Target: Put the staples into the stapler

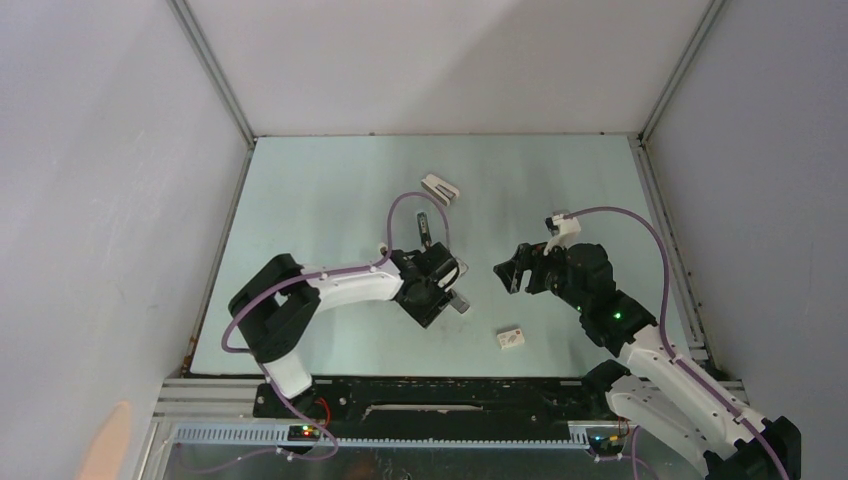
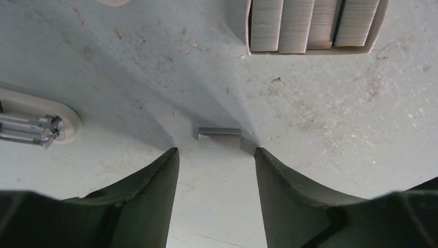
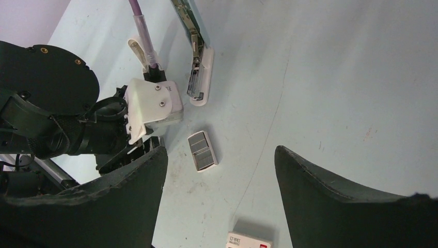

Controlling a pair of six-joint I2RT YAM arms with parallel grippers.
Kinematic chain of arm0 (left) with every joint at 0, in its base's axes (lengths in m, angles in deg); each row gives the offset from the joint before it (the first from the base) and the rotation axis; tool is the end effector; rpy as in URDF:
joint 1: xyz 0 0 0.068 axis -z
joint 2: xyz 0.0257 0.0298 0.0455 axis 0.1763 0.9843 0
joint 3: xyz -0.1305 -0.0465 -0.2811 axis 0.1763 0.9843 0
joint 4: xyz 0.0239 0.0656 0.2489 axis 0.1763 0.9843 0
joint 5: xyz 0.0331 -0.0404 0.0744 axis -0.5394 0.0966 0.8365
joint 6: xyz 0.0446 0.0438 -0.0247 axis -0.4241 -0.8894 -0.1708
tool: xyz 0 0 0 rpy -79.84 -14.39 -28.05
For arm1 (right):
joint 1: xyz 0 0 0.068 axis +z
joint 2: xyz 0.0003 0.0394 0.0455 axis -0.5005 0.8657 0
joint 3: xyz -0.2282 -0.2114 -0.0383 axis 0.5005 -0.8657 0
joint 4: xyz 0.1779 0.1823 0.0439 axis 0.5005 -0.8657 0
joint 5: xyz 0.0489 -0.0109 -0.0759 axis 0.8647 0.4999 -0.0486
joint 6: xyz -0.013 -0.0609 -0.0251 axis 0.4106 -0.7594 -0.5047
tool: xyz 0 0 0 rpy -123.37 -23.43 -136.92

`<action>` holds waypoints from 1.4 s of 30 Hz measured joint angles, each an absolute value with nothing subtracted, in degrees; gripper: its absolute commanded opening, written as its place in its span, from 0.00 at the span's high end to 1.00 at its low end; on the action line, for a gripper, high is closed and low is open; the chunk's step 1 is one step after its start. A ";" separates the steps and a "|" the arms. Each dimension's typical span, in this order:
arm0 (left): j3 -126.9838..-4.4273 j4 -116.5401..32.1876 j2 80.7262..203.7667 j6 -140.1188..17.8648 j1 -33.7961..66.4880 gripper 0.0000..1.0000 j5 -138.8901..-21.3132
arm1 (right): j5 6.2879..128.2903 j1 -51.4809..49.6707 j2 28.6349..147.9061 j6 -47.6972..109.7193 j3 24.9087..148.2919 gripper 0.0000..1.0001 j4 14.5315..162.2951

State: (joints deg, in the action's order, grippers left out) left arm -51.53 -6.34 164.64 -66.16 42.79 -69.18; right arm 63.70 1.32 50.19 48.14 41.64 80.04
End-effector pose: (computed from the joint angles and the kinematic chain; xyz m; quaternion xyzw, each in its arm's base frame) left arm 0.1959 -0.2554 0.1854 0.3867 0.9108 -0.0510 0.1356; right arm 0.1382 0.0887 0.2827 -0.0732 0.8221 0.2875 0.4860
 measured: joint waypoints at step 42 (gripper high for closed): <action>-56.43 7.65 163.76 11.37 46.07 0.54 -51.20 | 62.35 1.32 49.17 48.82 41.62 0.22 79.73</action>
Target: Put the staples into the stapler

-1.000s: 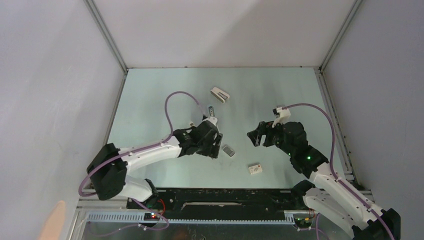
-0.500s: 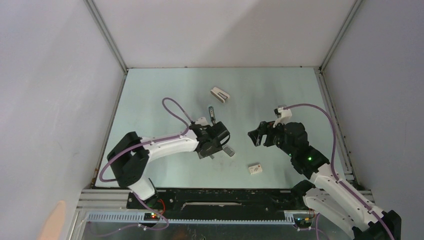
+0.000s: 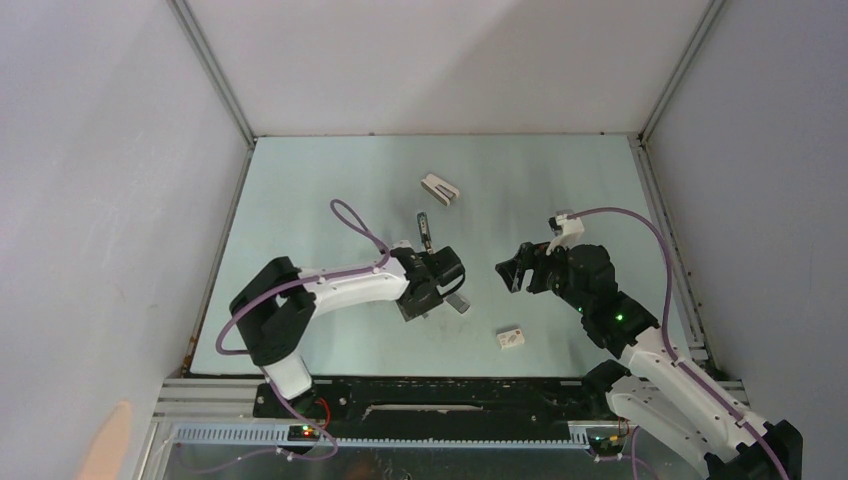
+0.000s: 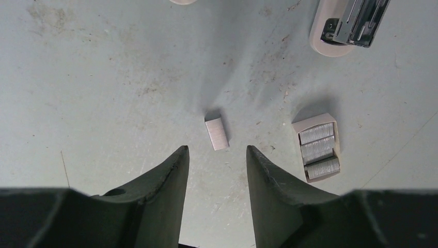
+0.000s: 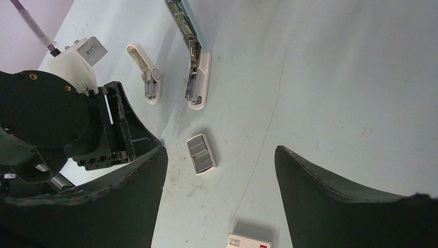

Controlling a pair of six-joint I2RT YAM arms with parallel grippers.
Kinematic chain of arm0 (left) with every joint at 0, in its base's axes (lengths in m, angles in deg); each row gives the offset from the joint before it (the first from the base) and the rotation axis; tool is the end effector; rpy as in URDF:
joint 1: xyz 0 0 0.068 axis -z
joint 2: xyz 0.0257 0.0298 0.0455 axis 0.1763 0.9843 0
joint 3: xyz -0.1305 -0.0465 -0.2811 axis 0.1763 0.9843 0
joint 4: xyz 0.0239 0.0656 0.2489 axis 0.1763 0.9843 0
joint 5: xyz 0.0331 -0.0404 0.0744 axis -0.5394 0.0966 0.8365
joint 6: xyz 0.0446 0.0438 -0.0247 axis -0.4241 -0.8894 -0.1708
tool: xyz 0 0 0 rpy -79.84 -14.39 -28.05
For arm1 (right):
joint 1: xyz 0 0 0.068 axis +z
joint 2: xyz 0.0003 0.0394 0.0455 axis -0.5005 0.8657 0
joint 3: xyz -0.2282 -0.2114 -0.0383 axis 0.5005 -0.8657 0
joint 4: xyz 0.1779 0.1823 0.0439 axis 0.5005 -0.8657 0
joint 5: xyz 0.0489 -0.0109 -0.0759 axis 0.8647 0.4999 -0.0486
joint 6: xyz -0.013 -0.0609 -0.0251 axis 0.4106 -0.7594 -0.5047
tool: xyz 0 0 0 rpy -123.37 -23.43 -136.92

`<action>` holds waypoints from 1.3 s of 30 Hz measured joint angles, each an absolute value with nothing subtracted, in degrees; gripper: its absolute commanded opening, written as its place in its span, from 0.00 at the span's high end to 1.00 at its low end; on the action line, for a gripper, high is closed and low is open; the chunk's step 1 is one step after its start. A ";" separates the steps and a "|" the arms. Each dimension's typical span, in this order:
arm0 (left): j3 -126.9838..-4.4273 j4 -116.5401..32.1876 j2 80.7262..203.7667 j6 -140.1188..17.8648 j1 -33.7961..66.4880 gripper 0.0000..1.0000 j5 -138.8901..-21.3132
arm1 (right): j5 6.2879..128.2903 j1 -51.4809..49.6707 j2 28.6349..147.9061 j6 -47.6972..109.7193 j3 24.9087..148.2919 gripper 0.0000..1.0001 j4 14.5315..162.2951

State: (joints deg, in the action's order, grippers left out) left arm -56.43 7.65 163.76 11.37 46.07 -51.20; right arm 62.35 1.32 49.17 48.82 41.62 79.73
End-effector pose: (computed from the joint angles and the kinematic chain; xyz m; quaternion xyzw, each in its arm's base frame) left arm 0.1873 -0.2462 0.2085 -0.2487 0.9493 -0.0059 0.1921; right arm 0.1361 0.0860 0.2845 -0.0616 0.8197 0.2842 0.4934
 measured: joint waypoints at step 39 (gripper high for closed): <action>-53.28 4.85 164.40 8.07 39.91 0.88 -48.81 | 53.58 1.32 44.53 50.59 40.51 0.06 77.52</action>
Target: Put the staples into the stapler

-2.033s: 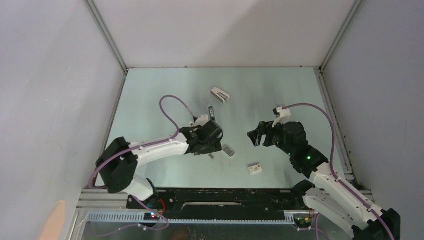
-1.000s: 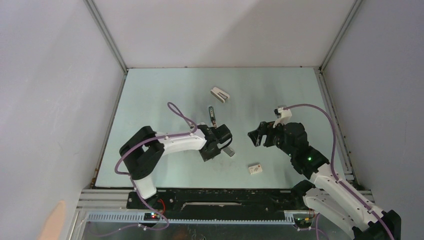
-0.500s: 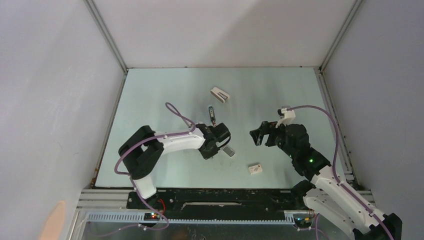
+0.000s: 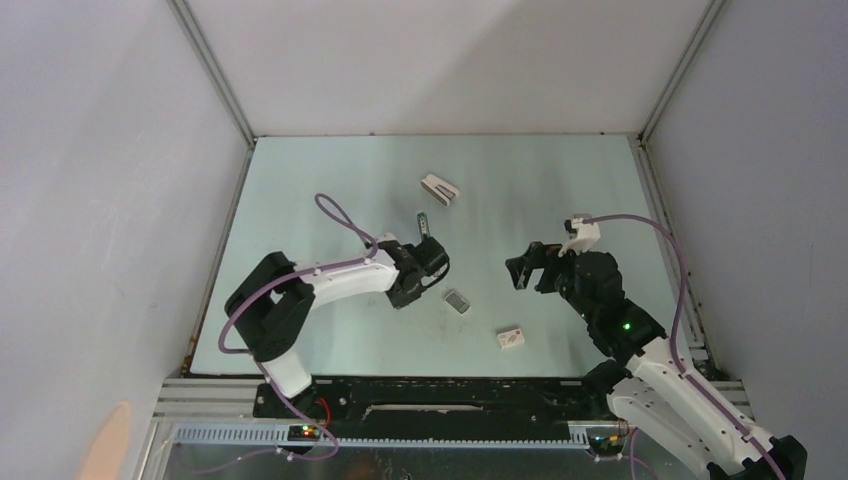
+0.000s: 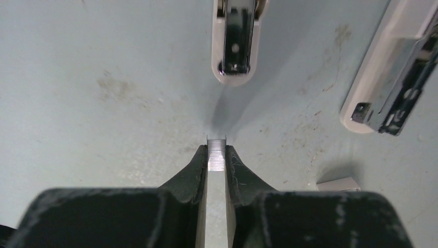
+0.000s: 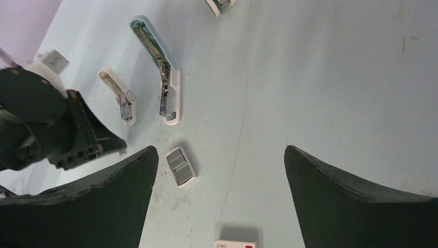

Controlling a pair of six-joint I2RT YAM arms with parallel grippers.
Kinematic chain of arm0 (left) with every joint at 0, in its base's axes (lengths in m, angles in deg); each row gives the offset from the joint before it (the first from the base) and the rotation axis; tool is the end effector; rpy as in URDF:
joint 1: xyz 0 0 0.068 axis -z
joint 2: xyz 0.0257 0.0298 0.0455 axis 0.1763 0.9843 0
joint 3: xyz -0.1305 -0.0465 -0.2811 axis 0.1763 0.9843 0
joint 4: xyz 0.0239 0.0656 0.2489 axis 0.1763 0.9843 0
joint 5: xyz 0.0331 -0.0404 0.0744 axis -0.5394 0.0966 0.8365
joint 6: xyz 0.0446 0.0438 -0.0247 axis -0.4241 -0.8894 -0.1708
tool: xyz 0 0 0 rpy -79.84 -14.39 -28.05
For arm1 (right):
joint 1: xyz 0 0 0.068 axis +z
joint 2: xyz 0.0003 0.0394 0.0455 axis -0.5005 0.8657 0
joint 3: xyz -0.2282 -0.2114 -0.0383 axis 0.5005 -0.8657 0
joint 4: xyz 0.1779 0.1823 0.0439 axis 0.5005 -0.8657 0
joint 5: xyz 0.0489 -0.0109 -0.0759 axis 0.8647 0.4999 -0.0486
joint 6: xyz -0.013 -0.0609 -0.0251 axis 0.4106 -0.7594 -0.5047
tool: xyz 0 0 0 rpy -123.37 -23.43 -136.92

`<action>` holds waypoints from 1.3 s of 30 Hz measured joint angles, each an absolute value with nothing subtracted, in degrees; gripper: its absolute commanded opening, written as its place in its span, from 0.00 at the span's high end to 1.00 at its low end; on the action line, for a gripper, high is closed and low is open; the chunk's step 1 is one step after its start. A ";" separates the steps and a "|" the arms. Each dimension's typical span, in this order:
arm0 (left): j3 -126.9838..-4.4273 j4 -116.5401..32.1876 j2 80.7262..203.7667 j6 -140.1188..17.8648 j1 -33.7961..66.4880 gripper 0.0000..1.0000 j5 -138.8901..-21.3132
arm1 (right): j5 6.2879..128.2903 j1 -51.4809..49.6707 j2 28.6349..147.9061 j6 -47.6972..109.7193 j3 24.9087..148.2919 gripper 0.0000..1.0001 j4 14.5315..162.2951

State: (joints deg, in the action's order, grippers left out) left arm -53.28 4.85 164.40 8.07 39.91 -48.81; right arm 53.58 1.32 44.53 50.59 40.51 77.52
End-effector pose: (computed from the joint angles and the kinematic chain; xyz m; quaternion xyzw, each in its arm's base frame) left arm 0.2110 -0.2195 0.1934 -0.2712 0.9397 0.0264 0.2070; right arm 0.1265 0.0705 0.2836 -0.0046 0.8150 0.2412 0.5269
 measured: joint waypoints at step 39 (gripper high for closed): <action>-56.08 -0.06 164.49 -0.68 32.39 0.87 -37.51 | 53.39 1.32 47.68 50.70 39.94 0.05 77.57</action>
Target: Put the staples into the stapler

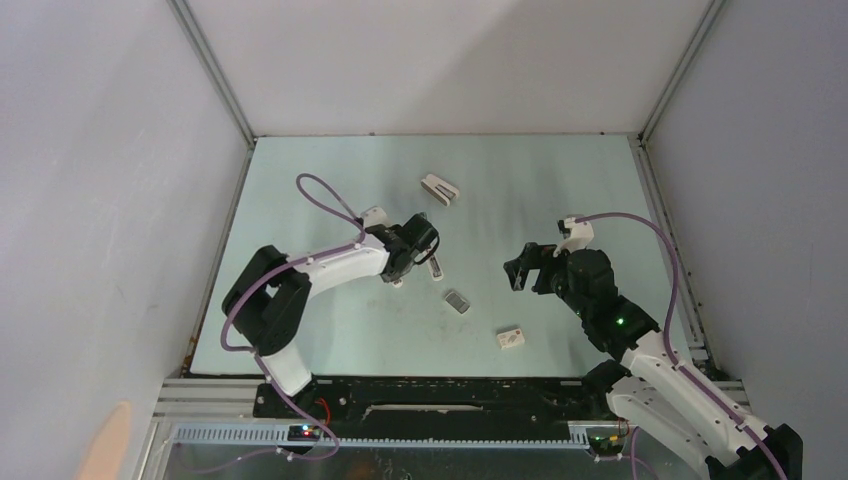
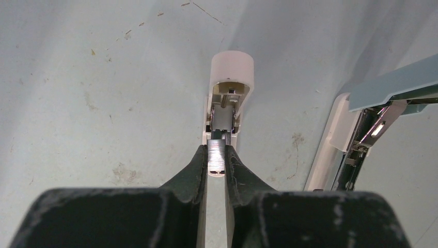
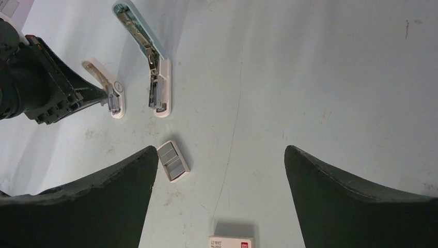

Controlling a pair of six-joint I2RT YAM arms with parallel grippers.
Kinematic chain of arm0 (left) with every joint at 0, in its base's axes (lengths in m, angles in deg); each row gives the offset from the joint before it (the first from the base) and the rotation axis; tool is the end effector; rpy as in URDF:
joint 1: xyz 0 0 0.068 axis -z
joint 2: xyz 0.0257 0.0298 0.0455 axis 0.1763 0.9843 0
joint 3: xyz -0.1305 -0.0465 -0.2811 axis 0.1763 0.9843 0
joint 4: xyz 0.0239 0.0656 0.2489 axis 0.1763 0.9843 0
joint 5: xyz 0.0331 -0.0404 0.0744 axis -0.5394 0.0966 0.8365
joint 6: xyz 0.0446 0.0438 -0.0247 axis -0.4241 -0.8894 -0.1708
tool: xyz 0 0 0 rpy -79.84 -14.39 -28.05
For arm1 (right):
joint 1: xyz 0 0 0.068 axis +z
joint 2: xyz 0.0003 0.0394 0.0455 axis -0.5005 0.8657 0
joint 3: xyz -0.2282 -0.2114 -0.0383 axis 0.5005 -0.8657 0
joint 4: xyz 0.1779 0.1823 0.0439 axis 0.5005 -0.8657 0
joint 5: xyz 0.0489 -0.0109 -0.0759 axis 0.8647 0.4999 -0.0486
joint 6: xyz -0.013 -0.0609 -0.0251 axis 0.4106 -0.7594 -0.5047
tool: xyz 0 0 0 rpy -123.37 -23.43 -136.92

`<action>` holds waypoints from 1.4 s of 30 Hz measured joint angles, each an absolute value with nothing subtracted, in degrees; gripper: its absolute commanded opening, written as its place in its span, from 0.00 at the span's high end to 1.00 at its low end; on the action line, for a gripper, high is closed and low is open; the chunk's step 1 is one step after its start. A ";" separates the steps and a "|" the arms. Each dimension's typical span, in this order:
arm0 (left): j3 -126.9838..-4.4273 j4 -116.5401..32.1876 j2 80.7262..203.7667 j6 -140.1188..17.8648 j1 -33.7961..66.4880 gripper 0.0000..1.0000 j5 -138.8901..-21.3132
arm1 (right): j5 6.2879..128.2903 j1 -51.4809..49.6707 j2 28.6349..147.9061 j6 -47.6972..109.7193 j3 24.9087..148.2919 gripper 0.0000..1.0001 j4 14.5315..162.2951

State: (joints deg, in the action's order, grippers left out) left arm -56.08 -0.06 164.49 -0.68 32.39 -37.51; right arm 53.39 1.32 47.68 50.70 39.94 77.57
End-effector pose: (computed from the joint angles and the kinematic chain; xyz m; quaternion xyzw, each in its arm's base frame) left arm 0.2588 -0.1965 0.2122 -0.2780 0.9065 0.0540 0.3131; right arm 0.1341 0.0750 0.2729 -0.0051 0.8330 0.2269 0.5047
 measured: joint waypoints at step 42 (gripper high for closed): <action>-56.08 -1.33 166.58 0.81 31.65 0.87 -37.51 | 54.89 1.32 48.47 50.68 39.94 0.06 78.03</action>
